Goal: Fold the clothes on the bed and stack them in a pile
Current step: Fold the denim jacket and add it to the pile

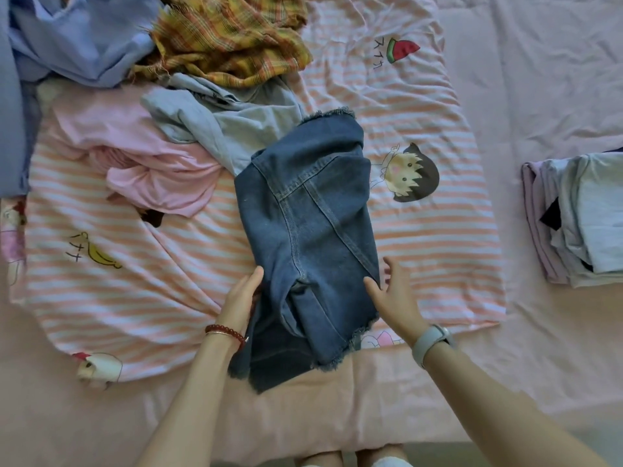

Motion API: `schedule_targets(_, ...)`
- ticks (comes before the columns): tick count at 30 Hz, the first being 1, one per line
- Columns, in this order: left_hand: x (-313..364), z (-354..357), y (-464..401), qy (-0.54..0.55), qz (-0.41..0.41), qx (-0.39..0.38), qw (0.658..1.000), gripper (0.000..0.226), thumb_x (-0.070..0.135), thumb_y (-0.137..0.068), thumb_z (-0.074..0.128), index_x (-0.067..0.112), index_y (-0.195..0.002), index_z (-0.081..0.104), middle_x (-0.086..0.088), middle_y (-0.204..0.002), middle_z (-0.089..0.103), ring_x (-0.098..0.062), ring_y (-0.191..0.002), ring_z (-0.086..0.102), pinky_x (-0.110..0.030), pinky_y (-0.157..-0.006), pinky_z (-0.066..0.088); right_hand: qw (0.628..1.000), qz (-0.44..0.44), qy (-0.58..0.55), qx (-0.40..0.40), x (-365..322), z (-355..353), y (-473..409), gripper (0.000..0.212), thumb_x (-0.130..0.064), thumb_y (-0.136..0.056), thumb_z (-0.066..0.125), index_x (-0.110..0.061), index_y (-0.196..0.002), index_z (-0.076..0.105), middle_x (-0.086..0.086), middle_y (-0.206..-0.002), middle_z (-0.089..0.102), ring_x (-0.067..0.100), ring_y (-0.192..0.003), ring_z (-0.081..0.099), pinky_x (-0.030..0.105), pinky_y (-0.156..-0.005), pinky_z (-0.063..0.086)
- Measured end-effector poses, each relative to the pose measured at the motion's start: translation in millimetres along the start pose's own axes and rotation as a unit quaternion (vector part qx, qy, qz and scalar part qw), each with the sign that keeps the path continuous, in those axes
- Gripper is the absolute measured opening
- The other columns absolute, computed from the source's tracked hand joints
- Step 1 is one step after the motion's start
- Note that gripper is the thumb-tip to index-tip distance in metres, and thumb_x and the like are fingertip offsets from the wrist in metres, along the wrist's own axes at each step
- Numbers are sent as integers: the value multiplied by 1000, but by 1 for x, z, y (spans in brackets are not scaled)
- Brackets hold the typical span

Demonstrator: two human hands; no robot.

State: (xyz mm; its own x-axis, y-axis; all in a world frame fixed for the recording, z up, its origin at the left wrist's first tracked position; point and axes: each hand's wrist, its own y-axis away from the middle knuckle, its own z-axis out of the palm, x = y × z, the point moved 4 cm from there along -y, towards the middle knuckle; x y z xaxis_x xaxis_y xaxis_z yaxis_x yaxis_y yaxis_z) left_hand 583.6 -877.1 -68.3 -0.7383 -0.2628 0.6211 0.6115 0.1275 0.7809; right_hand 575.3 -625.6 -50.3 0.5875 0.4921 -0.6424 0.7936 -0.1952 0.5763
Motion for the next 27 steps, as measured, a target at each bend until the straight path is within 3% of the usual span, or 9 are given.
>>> schedule_targets(2, 9, 5, 6, -59, 74, -16, 995, 11, 12, -93, 52, 10, -92, 63, -9, -98, 68, -13, -94, 63, -32, -89, 48, 996, -79, 29, 36, -12, 0, 9, 49, -21, -90, 57, -14, -135, 38, 2, -118, 43, 16, -110, 45, 25, -91, 37)
schedule_targets(4, 19, 15, 17, -108, 146, -49, 982, 18, -2, -91, 50, 13, -94, 60, 4, -91, 67, 1, -85, 62, -17, -79, 48, 994, -104, -26, -22, -28, 5, 17, 44, -27, -91, 56, -22, -132, 43, -5, -112, 51, 7, -102, 51, 14, -85, 40)
schedule_targets(9, 32, 75, 54, -160, 194, -197, 948, 58, -15, -89, 43, 34, -119, 44, 16, -118, 55, 14, -107, 52, -7, -89, 41, 961, -74, -182, -194, -70, 0, 21, 47, -48, -80, 55, -33, -124, 50, -23, -107, 58, -14, -99, 54, 7, -83, 44)
schedule_targets(13, 38, 132, 61, -148, 144, -287, 936, 58, -9, -92, 40, 42, -118, 44, 15, -119, 57, 2, -117, 52, -18, -100, 41, 961, -37, -267, -64, -53, -59, 11, 13, -16, -89, 58, -26, -93, 66, -4, -90, 71, 14, -92, 66, 26, -81, 52)
schedule_targets(17, 38, 217, 58, -215, 171, -332, 903, 49, -5, -93, 37, 29, -127, 45, 2, -123, 59, -14, -104, 55, -31, -98, 44, 924, 53, -378, 29, 6, -130, 0, 25, -20, -92, 53, -7, -111, 63, 7, -95, 72, 18, -92, 67, 29, -76, 55)
schedule_targets(20, 31, 276, 46, -285, 155, -348, 880, 47, -2, -96, 33, 14, -140, 34, -11, -136, 51, -20, -117, 50, -26, -101, 38, 916, 123, -360, 126, 53, -169, -13, 34, -20, -97, 46, -1, -124, 52, 10, -105, 59, 23, -99, 56, 33, -83, 47)
schedule_targets(23, 23, 295, 29, -335, 127, -317, 878, 45, 2, -96, 36, 14, -140, 35, -8, -139, 48, -18, -127, 44, -23, -98, 38, 916, 157, -306, 205, 83, -181, -16, 35, -16, -96, 45, -3, -129, 47, 10, -108, 52, 23, -95, 53, 35, -87, 44)
schedule_targets(25, 27, 285, 16, -392, 190, -217, 874, 41, 7, -95, 41, 16, -135, 44, -5, -137, 49, -19, -126, 44, -25, -100, 37, 946, 117, -245, 177, 83, -170, -15, 29, -18, -95, 48, -9, -122, 50, 10, -113, 56, 22, -96, 57, 35, -88, 48)
schedule_targets(27, 36, 266, 0, -523, 276, -115, 798, 40, 14, -93, 45, 19, -133, 46, -1, -140, 45, -21, -132, 35, -38, -109, 30, 972, 80, -192, 110, 76, -147, -12, 25, -27, -92, 53, -19, -116, 50, 4, -109, 59, 15, -94, 58, 25, -78, 48)
